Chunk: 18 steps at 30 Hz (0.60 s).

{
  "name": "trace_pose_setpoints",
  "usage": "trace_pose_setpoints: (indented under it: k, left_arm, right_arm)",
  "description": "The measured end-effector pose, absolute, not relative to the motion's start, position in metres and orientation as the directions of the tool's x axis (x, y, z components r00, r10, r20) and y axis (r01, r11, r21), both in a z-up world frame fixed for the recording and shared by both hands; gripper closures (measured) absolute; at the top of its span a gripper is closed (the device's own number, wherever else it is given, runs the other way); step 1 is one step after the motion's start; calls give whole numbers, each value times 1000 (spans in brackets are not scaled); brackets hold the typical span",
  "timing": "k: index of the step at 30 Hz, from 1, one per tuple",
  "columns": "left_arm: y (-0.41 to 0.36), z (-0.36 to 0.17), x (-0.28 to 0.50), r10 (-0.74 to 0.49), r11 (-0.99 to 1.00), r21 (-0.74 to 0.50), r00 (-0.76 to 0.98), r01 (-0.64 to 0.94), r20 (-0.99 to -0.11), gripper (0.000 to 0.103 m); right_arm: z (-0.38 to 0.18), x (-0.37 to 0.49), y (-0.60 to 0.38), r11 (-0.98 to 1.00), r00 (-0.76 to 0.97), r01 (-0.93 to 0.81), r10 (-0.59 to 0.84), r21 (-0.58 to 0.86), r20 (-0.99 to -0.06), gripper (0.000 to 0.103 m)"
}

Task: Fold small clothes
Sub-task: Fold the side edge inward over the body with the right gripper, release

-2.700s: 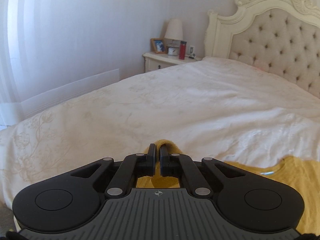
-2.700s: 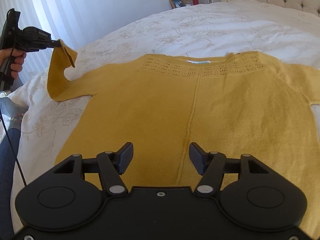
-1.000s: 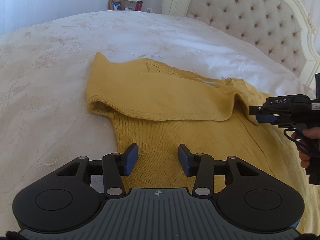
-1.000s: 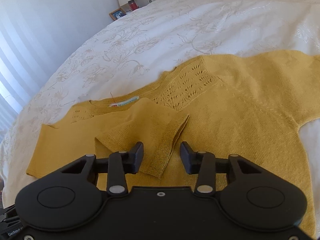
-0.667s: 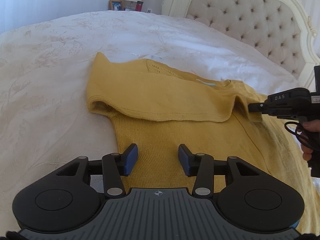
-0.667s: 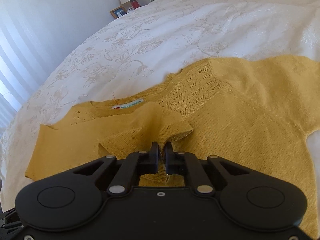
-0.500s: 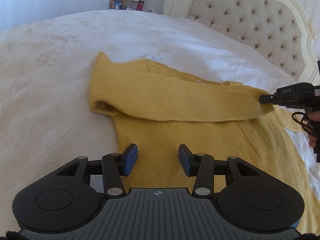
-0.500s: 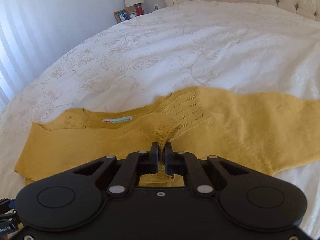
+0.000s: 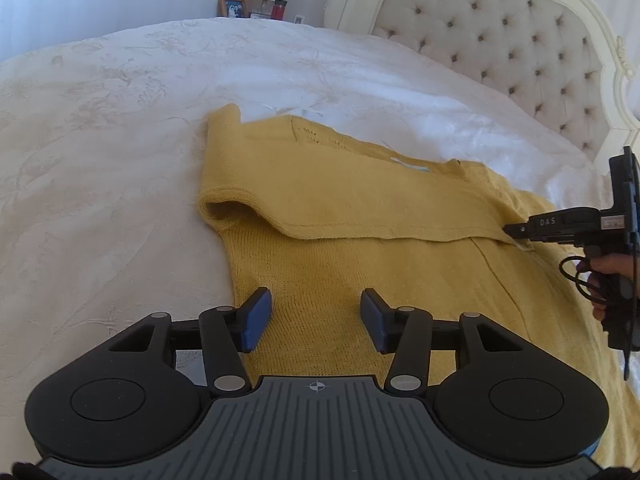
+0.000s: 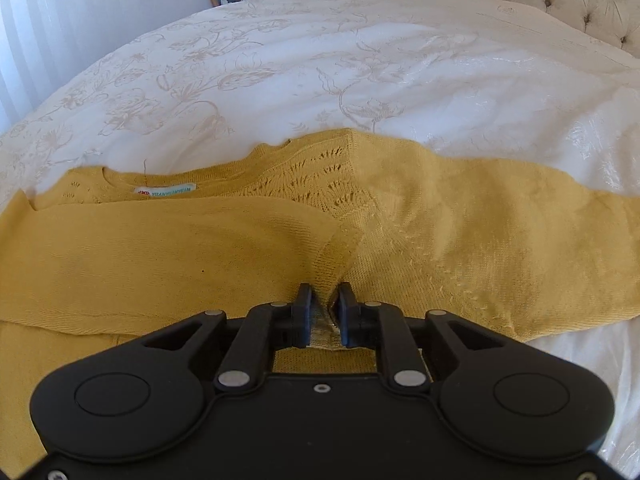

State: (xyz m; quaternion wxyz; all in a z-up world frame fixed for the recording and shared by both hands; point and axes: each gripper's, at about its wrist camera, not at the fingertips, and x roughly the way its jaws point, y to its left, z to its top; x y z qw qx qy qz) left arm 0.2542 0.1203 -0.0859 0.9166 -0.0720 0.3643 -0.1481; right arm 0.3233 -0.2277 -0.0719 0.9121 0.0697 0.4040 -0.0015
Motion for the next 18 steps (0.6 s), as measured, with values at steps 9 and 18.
trace_pose_setpoints:
  k: [9,18]
  left_arm:
    - [115,-88,252,-324,946,-221,695,236,-642,45]
    - [117,-88,252,-330,944,-228,693,239,-640,45]
  right_arm:
    - [-82,327,-208,995,642,60,26,85,-767,1]
    - [-84,327,-221,971,666,109,88,213,-741,0]
